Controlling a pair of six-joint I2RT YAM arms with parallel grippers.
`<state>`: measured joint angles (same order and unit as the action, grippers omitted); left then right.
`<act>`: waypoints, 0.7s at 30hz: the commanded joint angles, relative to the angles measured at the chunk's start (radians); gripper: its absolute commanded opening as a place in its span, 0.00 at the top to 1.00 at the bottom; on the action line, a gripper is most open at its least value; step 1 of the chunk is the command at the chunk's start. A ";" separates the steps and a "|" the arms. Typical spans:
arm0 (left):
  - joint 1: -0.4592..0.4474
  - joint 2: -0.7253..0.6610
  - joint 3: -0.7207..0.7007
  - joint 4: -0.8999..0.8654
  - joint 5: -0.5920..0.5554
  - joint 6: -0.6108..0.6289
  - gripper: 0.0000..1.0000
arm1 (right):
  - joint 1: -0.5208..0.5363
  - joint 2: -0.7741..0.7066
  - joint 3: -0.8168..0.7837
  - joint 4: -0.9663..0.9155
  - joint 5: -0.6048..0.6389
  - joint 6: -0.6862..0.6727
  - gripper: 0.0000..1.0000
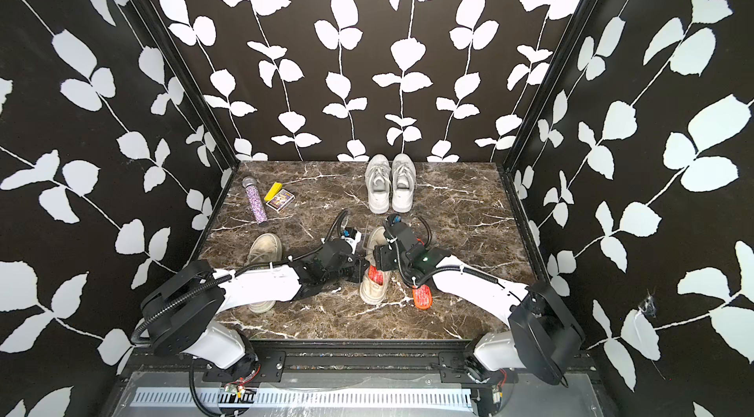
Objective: Remove the insole from the shoe
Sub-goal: Untie the shoelace on the shoe.
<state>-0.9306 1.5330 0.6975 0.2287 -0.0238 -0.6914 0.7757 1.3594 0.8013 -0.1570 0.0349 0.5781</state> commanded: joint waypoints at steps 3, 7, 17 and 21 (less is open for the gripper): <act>-0.002 -0.059 0.011 0.046 -0.036 -0.028 1.00 | 0.018 0.046 0.014 -0.003 -0.029 0.033 0.42; -0.001 -0.054 0.014 0.040 -0.022 -0.028 1.00 | 0.021 0.091 0.027 -0.008 -0.039 0.044 0.51; -0.002 -0.043 0.043 -0.007 -0.025 0.005 0.81 | 0.033 0.090 0.039 -0.034 0.006 0.042 0.84; -0.001 -0.020 0.082 -0.036 -0.023 0.026 0.76 | 0.033 0.081 0.035 -0.038 0.020 0.035 0.91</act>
<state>-0.9298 1.5318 0.7349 0.2138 -0.0387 -0.6842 0.8043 1.4647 0.8192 -0.1776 0.0212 0.6163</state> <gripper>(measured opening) 0.236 0.102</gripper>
